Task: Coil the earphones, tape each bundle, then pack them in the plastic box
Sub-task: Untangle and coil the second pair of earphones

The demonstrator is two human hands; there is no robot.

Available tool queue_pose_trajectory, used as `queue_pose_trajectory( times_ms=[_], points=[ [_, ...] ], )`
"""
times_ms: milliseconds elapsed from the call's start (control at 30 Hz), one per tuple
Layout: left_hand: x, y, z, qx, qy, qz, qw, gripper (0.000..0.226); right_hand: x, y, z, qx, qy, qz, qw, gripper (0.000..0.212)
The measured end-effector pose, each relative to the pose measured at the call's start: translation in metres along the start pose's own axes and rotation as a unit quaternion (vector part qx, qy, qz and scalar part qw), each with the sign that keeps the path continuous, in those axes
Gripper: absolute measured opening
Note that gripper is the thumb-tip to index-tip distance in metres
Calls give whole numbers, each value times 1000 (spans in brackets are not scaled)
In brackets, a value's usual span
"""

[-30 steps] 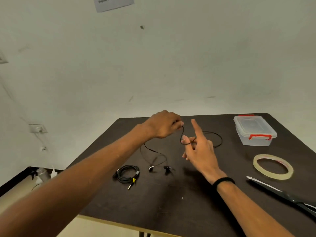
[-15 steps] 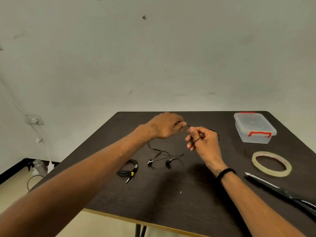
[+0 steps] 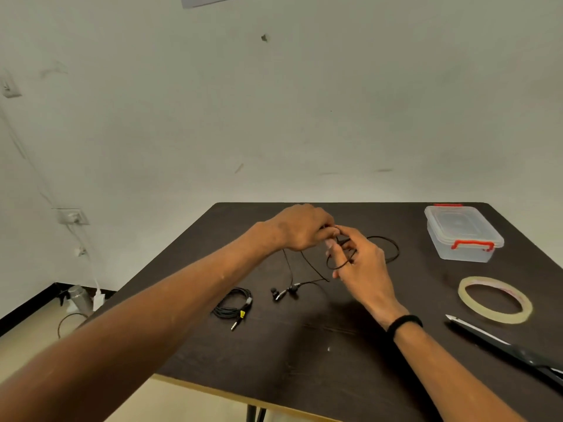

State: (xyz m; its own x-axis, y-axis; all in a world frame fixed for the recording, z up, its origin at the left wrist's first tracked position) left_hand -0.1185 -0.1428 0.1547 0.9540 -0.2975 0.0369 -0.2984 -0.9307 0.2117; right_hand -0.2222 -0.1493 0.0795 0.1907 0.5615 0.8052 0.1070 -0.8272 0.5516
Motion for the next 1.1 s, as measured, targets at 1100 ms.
queue_pose_trajectory(
  times_ms=[1100],
  points=[
    [249,-78,39,-96,39,-351,931,36,-16,-27,49,262,-289,-38,920,68]
  ],
)
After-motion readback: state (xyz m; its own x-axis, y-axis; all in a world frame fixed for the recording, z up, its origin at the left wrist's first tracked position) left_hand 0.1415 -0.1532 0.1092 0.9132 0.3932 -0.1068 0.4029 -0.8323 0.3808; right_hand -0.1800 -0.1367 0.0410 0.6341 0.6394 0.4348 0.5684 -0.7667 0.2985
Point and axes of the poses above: each hand's wrist, its own y-axis towards the middle knuckle, its own z-axis out of the palm, x = y × z, the point moved 10 cm from there along y, towards the middle knuckle, and after that the axes turned 8 degrees about -x, right-handed, at the moved point
